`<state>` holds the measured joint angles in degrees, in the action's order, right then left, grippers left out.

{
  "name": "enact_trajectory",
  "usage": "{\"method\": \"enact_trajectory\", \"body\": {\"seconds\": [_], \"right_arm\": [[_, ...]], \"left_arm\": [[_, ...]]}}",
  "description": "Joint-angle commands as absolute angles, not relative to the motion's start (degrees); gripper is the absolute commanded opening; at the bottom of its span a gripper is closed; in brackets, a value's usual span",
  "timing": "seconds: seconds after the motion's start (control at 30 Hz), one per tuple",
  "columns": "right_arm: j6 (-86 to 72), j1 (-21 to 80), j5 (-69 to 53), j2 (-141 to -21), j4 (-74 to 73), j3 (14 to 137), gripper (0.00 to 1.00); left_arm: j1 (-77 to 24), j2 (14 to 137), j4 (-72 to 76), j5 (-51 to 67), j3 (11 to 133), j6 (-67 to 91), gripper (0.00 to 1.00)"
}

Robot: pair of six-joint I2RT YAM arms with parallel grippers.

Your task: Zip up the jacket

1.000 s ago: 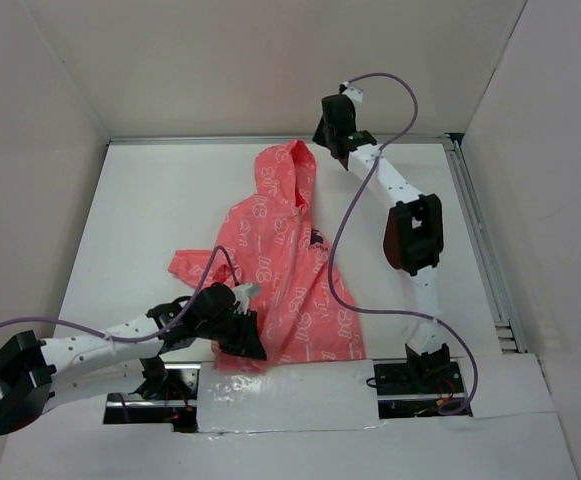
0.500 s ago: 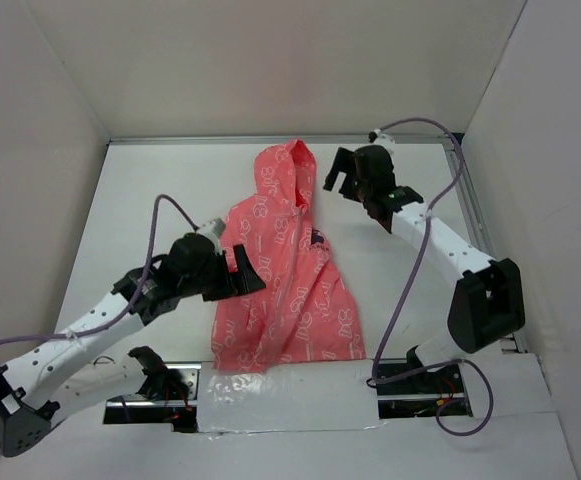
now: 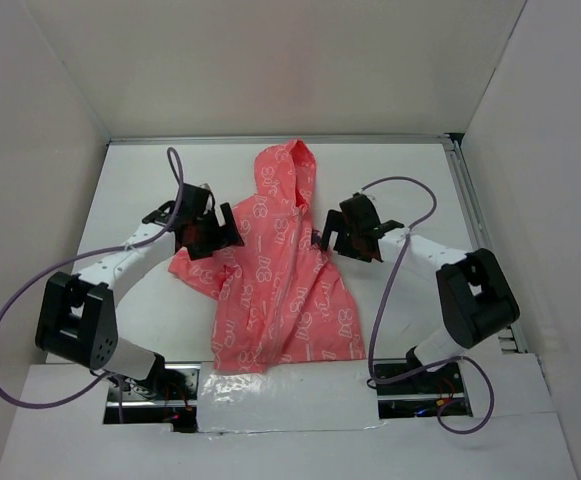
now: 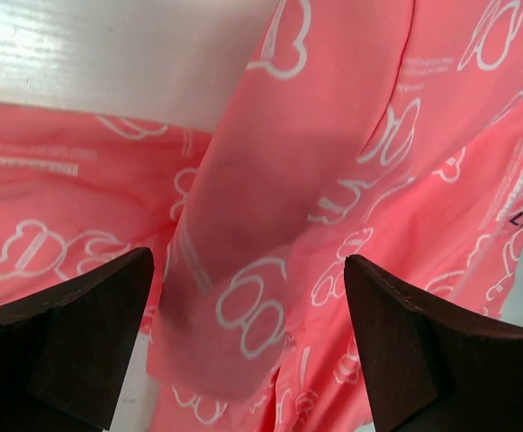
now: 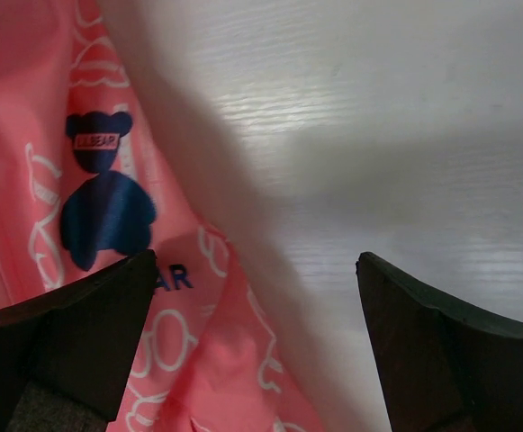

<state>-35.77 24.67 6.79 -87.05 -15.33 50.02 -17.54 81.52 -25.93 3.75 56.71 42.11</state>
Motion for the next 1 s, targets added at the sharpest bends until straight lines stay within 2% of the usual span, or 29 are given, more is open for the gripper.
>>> {"method": "enact_trajectory", "body": {"seconds": [0.0, 0.07, 0.13, 0.17, 0.2, 0.23, 0.27, 0.37, 0.4, 0.5, 0.6, 0.73, 0.83, 0.93, 0.97], "right_arm": [[-36.04, 26.8, 1.94, -90.69, -10.99, 54.39, 0.98], [-36.12, 28.12, 0.28, -92.98, -10.03, 55.02, 0.96], [-36.39, 29.09, -1.13, -95.44, -7.83, 55.37, 0.73], [-36.65, 29.27, -1.4, -96.15, -8.08, 55.81, 0.59], [-36.65, 29.27, -1.15, -97.02, -8.35, 56.42, 0.32], [-36.39, 29.27, -1.23, -96.94, -8.52, 56.6, 0.2], [-36.13, 29.18, -0.88, -96.51, -9.05, 56.78, 0.02], [-35.86, 29.62, 4.03, -88.11, -12.11, 56.34, 0.0], [-35.77, 30.05, 9.44, -86.24, -14.04, 56.86, 0.0], [-34.72, 34.7, 19.82, -79.2, -21.6, 60.19, 0.0], [-34.19, 40.76, 22.93, -76.99, -25.57, 63.1, 0.0], [-34.19, 50.25, 20.4, -82.51, -25.93, 66.69, 0.0], [-34.19, 55.89, 16.28, -94.96, -24.36, 70.91, 0.0], [-32.79, 57.65, 8.47, -102.19, -19.27, 73.65, 0.08], [-31.83, 58.27, 7.31, -103.7, -17.68, 74.35, 0.14]], "left_arm": [[-17.4, 84.63, -22.76, 5.02, 60.64, 37.62, 0.99], [-16.71, 87.7, -23.03, 3.08, 61.7, 37.79, 0.99], [-16.17, 91.12, -23.2, 3.95, 63.01, 37.7, 0.93], [-16.17, 92.01, -23.12, 4.13, 63.37, 37.62, 0.66], [-16.17, 92.89, -23.03, 4.13, 63.98, 37.7, 0.49], [-16.08, 93.86, -22.94, 4.74, 64.42, 37.79, 0.28], [-16.17, 94.04, -22.94, 4.92, 64.77, 37.88, 0.0], [-16.96, 92.03, -22.15, 4.31, 65.13, 37.7, 0.0], [-17.31, 90.02, -22.06, 3.87, 64.95, 37.79, 0.0], [-18.11, 85.1, -21.71, 2.99, 63.37, 38.67, 0.0], [-17.67, 79.64, -21.71, 2.81, 59.86, 40.43, 0.0], [-14.87, 74.1, -22.15, 2.2, 54.77, 41.83, 0.0], [-11.7, 72.77, -22.15, 3.16, 50.46, 42.1, 0.0], [-8.97, 75.05, -21.36, 4.47, 47.82, 42.71, 0.0], [-7.83, 75.67, -20.57, 4.66, 46.94, 42.71, 0.0]]}}
